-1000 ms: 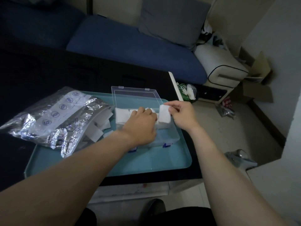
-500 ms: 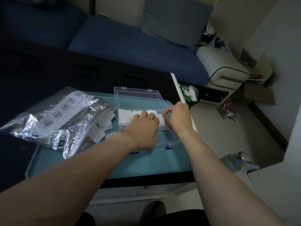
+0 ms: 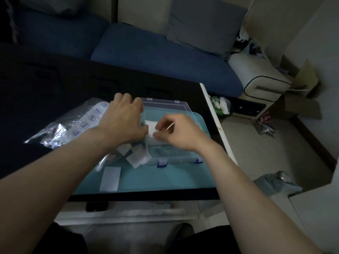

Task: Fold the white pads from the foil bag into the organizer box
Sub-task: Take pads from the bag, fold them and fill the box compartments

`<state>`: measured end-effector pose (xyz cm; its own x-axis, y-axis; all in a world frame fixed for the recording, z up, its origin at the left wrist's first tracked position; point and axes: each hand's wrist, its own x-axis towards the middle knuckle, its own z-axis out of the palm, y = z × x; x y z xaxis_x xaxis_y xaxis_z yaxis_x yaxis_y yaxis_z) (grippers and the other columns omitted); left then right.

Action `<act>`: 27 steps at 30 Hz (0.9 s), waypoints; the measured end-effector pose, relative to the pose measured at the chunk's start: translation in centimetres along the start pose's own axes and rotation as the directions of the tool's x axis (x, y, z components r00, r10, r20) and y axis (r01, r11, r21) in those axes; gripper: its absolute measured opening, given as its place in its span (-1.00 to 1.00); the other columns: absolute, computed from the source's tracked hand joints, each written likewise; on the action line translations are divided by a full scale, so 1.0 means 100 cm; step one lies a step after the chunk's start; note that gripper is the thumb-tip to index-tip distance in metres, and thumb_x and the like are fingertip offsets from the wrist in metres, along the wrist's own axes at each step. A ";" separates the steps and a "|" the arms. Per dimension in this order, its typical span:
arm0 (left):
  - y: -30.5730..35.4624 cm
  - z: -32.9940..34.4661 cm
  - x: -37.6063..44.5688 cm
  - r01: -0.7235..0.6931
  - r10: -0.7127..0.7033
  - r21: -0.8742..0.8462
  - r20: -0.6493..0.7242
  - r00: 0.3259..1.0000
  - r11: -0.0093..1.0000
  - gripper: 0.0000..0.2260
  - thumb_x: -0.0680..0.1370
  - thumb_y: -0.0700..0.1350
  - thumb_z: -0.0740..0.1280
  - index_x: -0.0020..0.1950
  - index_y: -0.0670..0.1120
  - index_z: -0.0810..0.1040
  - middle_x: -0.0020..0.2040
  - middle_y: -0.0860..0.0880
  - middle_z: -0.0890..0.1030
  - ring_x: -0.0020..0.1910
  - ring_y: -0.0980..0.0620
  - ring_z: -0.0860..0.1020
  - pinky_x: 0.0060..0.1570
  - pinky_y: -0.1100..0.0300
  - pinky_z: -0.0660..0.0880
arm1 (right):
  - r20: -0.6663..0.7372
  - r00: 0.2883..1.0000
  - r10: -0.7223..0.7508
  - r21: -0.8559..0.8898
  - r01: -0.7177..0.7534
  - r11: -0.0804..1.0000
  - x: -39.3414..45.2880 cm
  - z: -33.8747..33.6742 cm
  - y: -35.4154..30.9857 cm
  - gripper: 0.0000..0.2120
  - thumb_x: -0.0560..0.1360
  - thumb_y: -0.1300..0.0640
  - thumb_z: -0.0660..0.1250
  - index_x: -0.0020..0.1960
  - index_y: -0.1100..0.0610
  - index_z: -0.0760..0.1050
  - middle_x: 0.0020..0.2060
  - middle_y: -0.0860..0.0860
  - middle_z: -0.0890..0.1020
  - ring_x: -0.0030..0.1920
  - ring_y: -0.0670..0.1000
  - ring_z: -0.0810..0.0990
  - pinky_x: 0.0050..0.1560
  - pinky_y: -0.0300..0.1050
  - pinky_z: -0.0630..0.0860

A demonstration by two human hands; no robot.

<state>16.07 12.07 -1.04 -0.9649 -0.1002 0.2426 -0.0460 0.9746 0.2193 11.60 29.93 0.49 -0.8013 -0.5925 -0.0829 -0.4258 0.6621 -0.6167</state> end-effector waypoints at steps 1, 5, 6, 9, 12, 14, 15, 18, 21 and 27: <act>-0.010 0.000 -0.002 0.046 -0.049 0.055 0.056 0.997 0.997 -0.51 0.44 0.13 0.40 0.24 -0.12 0.44 0.13 -0.19 0.45 0.16 -0.18 0.36 0.15 0.00 0.36 | 0.098 0.995 0.010 -0.024 -0.007 1.000 -0.001 0.009 -0.008 -0.79 0.44 0.04 0.55 0.01 0.07 0.61 -0.11 -0.07 0.66 -0.14 -0.12 0.61 -0.09 -0.28 0.56; -0.040 0.000 -0.014 0.114 -0.113 0.012 0.255 0.960 0.993 -0.80 0.50 -0.04 0.35 0.01 -0.14 0.50 0.09 -0.21 0.56 0.03 -0.15 0.47 0.02 0.06 0.43 | 0.208 0.978 -0.032 -0.342 0.104 0.934 0.002 0.045 -0.027 -0.41 0.31 -0.09 0.61 0.27 0.03 0.53 0.12 -0.03 0.54 0.14 0.00 0.46 0.16 -0.05 0.48; -0.045 -0.001 -0.018 0.116 -0.109 -0.011 0.280 0.954 0.993 -0.88 0.53 -0.09 0.31 -0.14 -0.12 0.47 0.02 -0.19 0.58 -0.07 -0.11 0.45 -0.08 0.09 0.41 | 0.205 0.977 -0.058 -0.435 0.144 0.889 0.005 0.054 -0.031 -0.29 0.27 -0.17 0.60 0.34 0.01 0.48 0.18 -0.01 0.51 0.20 0.04 0.38 0.18 -0.02 0.41; -0.052 -0.004 -0.023 0.147 -0.127 -0.051 0.285 0.950 0.988 -0.83 0.59 -0.15 0.23 -0.21 -0.06 0.39 -0.07 -0.14 0.57 -0.17 -0.06 0.38 -0.17 0.15 0.30 | 0.155 0.981 -0.120 -0.564 0.188 0.804 0.015 0.073 -0.037 -0.20 0.34 -0.32 0.47 0.46 -0.04 0.33 0.25 0.02 0.52 0.24 0.12 0.29 0.17 0.03 0.27; -0.052 -0.005 -0.020 0.169 -0.148 -0.064 0.252 0.956 0.983 -0.90 0.60 -0.19 0.22 -0.10 -0.09 0.48 0.01 -0.20 0.60 -0.17 -0.10 0.43 -0.17 0.12 0.31 | 0.128 0.987 -0.100 -0.609 0.158 0.777 0.023 0.083 -0.038 -0.33 0.52 -0.30 0.29 0.52 -0.04 0.25 0.23 0.11 0.57 0.27 0.17 0.30 0.19 0.05 0.23; -0.052 -0.004 -0.019 0.194 -0.166 -0.087 0.254 0.953 0.977 -0.87 0.58 -0.22 0.23 0.04 -0.17 0.55 0.06 -0.22 0.60 -0.06 -0.19 0.53 -0.13 0.07 0.38 | 0.116 0.989 -0.089 -0.641 0.143 0.754 0.026 0.088 -0.041 -0.37 0.55 -0.30 0.23 0.51 -0.01 0.26 0.22 0.14 0.57 0.28 0.18 0.32 0.18 0.06 0.23; -0.051 -0.004 -0.018 0.205 -0.172 -0.103 0.261 0.950 0.973 -0.85 0.57 -0.23 0.23 0.08 -0.20 0.55 0.07 -0.23 0.60 0.01 -0.22 0.55 -0.08 0.04 0.42 | 0.109 0.991 -0.083 -0.663 0.134 0.736 0.027 0.089 -0.042 -0.37 0.54 -0.31 0.24 0.48 0.03 0.30 0.23 0.14 0.56 0.28 0.18 0.32 0.18 0.06 0.24; -0.048 -0.001 -0.015 0.218 -0.177 -0.128 0.275 0.945 0.968 -0.83 0.56 -0.19 0.24 0.08 -0.24 0.53 0.07 -0.24 0.59 0.05 -0.25 0.55 -0.02 0.00 0.45 | 0.093 0.994 -0.055 -0.718 0.106 0.688 0.033 0.092 -0.044 -0.30 0.49 -0.37 0.28 0.41 0.13 0.38 0.28 0.12 0.48 0.28 0.16 0.33 0.25 0.07 0.27; -0.045 0.002 -0.013 0.240 -0.196 -0.141 0.268 0.943 0.961 -0.81 0.58 -0.16 0.23 0.09 -0.27 0.50 0.10 -0.28 0.57 0.06 -0.27 0.54 -0.06 0.03 0.41 | 0.114 0.993 0.006 -0.763 0.084 0.640 0.038 0.091 -0.046 -0.35 0.49 -0.38 0.26 0.32 0.10 0.47 0.27 0.12 0.41 0.28 0.16 0.29 0.26 0.07 0.23; -0.046 0.010 -0.008 0.280 -0.242 -0.171 0.213 0.946 0.945 -0.90 0.58 -0.15 0.26 -0.08 -0.17 0.46 0.06 -0.27 0.58 -0.11 -0.21 0.49 -0.14 0.06 0.37 | 0.177 0.984 0.030 -0.773 0.120 0.623 0.042 0.089 -0.054 -0.64 0.57 -0.22 0.26 0.16 0.04 0.52 0.23 0.04 0.52 0.34 0.16 0.28 0.31 0.11 0.19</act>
<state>16.82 7.92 -3.19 -0.9572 -0.2883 -0.0252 -0.2700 0.8583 0.4363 14.31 19.81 -3.51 -0.7265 -0.6444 -0.2386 -0.6864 0.6961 0.2103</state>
